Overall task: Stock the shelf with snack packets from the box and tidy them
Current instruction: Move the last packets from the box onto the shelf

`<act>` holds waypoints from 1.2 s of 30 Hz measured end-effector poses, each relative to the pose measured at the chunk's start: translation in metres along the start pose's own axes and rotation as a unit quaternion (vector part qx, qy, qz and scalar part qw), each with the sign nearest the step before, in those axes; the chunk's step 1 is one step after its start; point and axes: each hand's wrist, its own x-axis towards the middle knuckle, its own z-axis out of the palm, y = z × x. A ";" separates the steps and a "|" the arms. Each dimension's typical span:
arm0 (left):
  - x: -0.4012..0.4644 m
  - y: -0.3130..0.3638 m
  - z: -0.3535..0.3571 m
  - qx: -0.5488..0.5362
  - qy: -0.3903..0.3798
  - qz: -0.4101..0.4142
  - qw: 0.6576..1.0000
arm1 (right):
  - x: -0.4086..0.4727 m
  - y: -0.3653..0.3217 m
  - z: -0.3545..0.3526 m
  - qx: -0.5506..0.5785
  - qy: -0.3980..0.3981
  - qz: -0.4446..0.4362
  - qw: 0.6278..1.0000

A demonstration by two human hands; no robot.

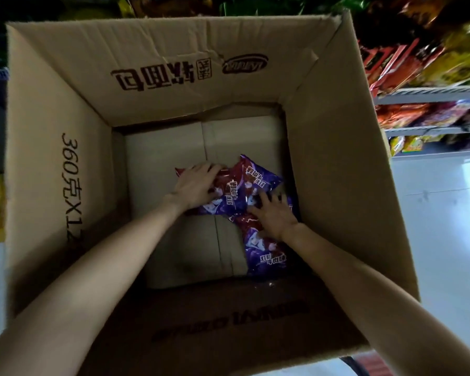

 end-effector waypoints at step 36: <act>-0.030 -0.070 -0.002 -0.210 0.025 -0.268 0.940 | 0.062 0.012 -0.061 0.240 0.200 0.045 0.949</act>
